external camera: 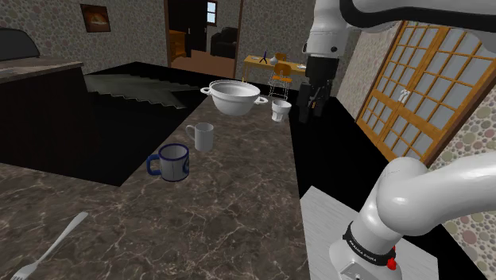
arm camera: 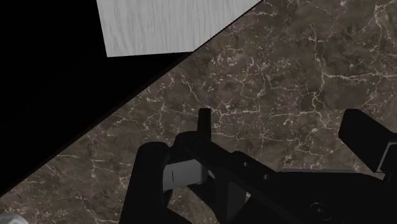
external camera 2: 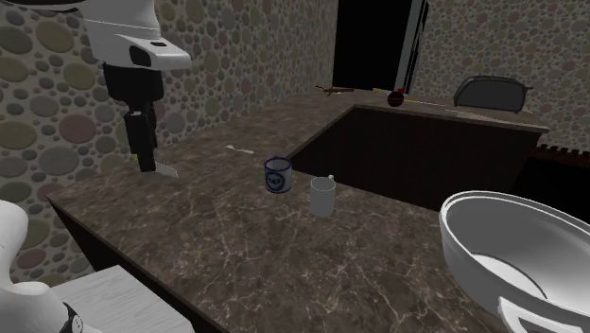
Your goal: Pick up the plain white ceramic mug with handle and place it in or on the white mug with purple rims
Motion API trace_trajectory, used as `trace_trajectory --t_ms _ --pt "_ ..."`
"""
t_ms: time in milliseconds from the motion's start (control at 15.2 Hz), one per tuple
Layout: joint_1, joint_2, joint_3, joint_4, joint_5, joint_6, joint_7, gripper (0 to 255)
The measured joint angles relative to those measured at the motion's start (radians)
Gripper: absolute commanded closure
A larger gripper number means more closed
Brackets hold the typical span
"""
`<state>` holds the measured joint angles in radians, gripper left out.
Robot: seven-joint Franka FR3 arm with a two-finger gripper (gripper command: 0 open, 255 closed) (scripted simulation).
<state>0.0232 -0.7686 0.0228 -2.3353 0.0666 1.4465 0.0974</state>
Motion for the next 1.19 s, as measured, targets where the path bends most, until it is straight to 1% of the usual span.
trace_trajectory --t_ms 66,198,528,924,1188 --pt "0.000 0.000 0.000 0.000 0.000 0.000 0.000 0" --pt "0.000 0.043 0.000 0.009 -0.002 0.035 -0.004 0" --pt "-0.005 0.200 -0.007 0.042 -0.016 0.165 -0.030 0" --pt "-0.006 0.415 -0.008 0.141 -0.024 0.291 -0.046 0" --pt "-0.009 0.564 -0.012 0.239 -0.032 0.349 -0.061 0"
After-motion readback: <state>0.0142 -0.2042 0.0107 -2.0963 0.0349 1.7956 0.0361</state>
